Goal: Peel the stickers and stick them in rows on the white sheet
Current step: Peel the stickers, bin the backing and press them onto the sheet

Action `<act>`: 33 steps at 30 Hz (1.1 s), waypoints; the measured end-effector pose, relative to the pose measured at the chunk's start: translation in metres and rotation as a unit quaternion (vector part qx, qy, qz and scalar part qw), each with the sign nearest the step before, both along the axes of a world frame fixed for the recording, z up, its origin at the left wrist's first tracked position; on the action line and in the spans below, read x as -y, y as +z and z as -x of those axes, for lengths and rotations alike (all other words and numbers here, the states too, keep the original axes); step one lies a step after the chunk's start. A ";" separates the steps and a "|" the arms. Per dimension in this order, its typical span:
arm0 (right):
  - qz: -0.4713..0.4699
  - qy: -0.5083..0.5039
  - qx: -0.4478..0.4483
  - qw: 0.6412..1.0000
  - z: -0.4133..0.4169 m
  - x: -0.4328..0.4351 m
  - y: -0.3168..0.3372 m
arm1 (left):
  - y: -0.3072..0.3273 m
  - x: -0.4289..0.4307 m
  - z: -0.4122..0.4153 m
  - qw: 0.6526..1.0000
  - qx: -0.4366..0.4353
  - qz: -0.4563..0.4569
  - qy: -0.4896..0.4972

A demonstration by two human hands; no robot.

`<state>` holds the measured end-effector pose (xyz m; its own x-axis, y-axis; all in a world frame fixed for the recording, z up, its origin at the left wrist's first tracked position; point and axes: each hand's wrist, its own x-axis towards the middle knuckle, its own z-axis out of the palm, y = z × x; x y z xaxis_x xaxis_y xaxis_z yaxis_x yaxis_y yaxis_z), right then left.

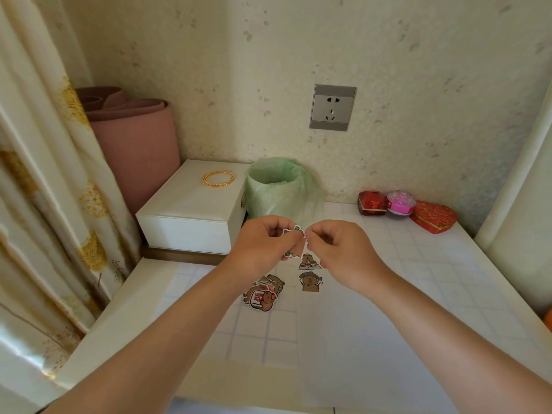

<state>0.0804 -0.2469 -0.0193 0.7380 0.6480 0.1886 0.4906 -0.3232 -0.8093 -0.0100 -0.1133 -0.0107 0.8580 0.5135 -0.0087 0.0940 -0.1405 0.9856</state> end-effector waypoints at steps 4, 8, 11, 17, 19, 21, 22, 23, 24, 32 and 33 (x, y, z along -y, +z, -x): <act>0.023 -0.005 0.061 0.998 -0.001 0.002 -0.001 | 0.000 0.000 0.000 1.000 0.001 -0.017 -0.002; 0.025 -0.006 0.073 0.997 -0.001 0.004 -0.001 | 0.001 0.000 0.001 1.000 0.001 -0.021 -0.009; -0.009 -0.005 -0.010 1.000 -0.001 0.001 0.004 | 0.002 -0.003 0.001 1.000 0.004 -0.015 -0.003; -0.052 0.010 -0.123 0.991 0.001 0.004 0.011 | 0.001 -0.008 0.001 1.000 -0.003 -0.003 -0.011; -0.047 0.003 -0.116 0.992 0.002 0.003 0.010 | 0.000 -0.007 0.001 1.000 0.005 -0.015 -0.006; -0.048 -0.008 -0.109 0.993 0.003 0.002 0.010 | -0.005 -0.006 0.001 0.995 0.020 -0.090 0.028; -0.049 -0.014 -0.105 0.993 0.003 0.002 0.009 | -0.007 -0.005 0.001 0.988 0.025 -0.144 0.050; -0.049 -0.020 -0.100 0.994 0.003 0.001 0.008 | -0.009 -0.005 0.001 0.979 0.034 -0.188 0.067; -0.047 -0.025 -0.090 0.994 0.003 0.001 0.007 | -0.009 -0.004 0.002 0.974 0.046 -0.208 0.074; -0.028 -0.058 -0.011 0.998 -0.001 0.000 0.001 | -0.005 0.003 0.001 0.997 0.005 -0.080 0.006; -0.026 -0.059 -0.005 0.998 0.000 0.001 0.002 | -0.005 0.004 0.001 0.998 0.003 -0.069 0.010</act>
